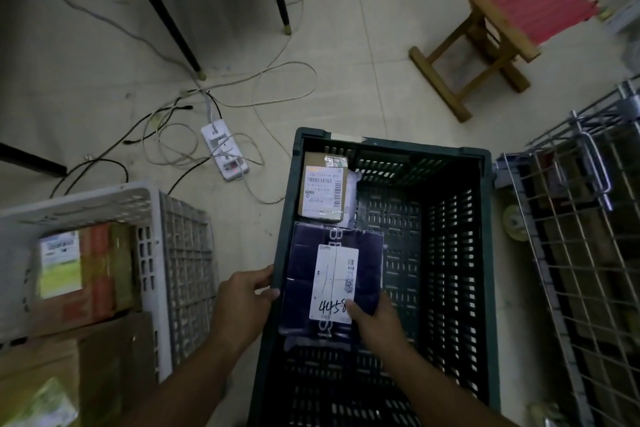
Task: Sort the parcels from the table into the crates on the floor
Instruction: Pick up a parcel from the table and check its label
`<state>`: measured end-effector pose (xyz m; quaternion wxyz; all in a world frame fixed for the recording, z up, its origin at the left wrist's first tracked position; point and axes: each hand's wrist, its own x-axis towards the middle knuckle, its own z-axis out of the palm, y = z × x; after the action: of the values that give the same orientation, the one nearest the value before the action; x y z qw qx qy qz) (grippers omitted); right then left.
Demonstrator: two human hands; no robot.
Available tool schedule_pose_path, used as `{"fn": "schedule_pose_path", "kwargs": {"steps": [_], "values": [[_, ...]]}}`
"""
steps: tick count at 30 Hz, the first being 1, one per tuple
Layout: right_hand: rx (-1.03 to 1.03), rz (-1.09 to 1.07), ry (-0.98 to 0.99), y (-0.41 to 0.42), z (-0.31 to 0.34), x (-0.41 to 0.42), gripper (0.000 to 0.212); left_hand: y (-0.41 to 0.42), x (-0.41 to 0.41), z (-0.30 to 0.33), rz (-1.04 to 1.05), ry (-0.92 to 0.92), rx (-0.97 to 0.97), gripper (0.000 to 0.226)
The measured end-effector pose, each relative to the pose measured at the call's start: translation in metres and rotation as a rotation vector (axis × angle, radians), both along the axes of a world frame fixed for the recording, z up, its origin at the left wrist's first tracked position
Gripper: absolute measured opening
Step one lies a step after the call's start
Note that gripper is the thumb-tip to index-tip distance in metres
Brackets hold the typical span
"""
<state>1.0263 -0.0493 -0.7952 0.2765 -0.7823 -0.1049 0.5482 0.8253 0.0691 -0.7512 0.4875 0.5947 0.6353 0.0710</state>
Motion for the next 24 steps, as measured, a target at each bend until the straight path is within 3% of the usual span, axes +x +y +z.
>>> {"fn": "schedule_pose_path", "kwargs": {"steps": [12,18,22,24], "values": [[-0.044,0.013,0.025,0.003,0.015,0.013,0.049,0.004,0.007,0.014,-0.001,0.066,-0.014,0.043],[-0.044,0.070,-0.019,0.003,0.032,0.018,0.042,-0.003,0.008,0.020,-0.034,0.122,0.006,0.039],[-0.063,0.151,-0.068,0.004,0.055,0.023,0.057,-0.008,0.013,0.045,-0.055,0.157,-0.062,0.041],[-0.070,0.184,-0.082,0.006,0.073,0.026,0.056,-0.010,0.015,0.063,-0.119,0.146,-0.057,0.031]]}}
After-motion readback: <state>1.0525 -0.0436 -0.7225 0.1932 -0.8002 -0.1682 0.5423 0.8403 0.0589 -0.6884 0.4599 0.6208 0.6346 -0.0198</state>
